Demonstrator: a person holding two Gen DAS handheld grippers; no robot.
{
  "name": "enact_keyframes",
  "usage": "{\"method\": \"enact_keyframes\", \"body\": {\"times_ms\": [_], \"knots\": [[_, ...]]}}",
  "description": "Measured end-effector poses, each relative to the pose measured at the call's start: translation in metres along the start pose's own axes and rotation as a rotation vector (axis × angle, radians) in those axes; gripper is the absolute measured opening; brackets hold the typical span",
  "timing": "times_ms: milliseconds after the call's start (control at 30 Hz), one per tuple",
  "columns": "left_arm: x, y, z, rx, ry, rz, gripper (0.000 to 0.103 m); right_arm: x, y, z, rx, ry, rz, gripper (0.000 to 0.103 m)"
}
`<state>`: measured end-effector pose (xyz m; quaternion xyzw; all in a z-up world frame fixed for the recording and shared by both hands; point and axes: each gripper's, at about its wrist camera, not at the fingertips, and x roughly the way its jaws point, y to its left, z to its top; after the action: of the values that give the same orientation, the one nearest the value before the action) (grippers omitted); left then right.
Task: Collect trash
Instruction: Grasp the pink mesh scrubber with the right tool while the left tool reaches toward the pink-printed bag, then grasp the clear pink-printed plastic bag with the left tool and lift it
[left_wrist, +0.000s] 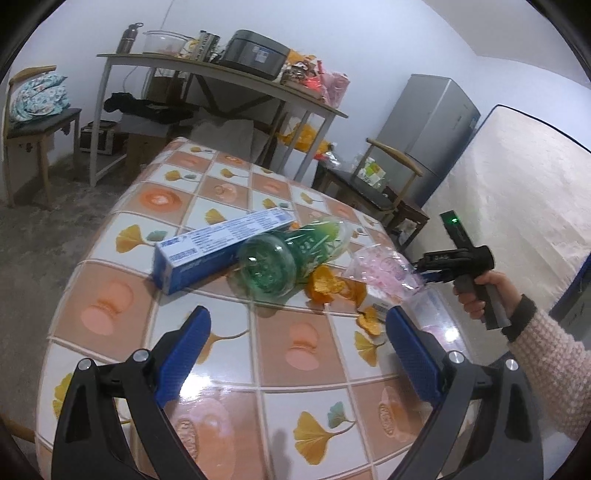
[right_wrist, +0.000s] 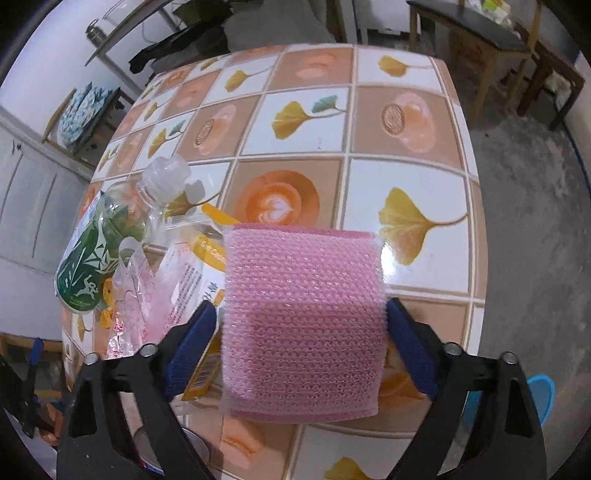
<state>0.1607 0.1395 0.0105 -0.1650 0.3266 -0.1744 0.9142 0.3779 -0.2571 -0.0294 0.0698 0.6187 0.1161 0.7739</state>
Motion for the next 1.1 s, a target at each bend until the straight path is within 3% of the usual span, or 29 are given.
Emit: {"method": "enact_keyframes", "body": {"times_ms": [233,333,500,600,833,967,1100], "knots": [[0.021,-0.025,0.02,-0.038,0.03,-0.133,0.093,-0.012,-0.02,-0.015,0.075,-0.041,0.059,0.076],[0.046,-0.034,0.031,-0.084,0.09,-0.184,0.093,-0.019,-0.028,-0.027,0.107,-0.062,0.088,0.075],[0.106,-0.042,0.043,-0.27,0.244,-0.322,0.093,-0.032,-0.041,-0.051,0.132,-0.096,0.12,0.075],[0.14,-0.052,0.048,-0.33,0.324,-0.345,0.093,-0.035,-0.045,-0.058,0.136,-0.106,0.131,0.075],[0.197,-0.051,0.048,-0.457,0.437,-0.249,0.087,-0.034,-0.045,-0.061,0.14,-0.123,0.157,0.075],[0.214,-0.053,0.05,-0.481,0.45,-0.227,0.086,-0.032,-0.045,-0.062,0.136,-0.13,0.168,0.075],[0.229,-0.061,0.052,-0.474,0.458,-0.2,0.078,-0.031,-0.046,-0.063,0.137,-0.135,0.177,0.075]]}}
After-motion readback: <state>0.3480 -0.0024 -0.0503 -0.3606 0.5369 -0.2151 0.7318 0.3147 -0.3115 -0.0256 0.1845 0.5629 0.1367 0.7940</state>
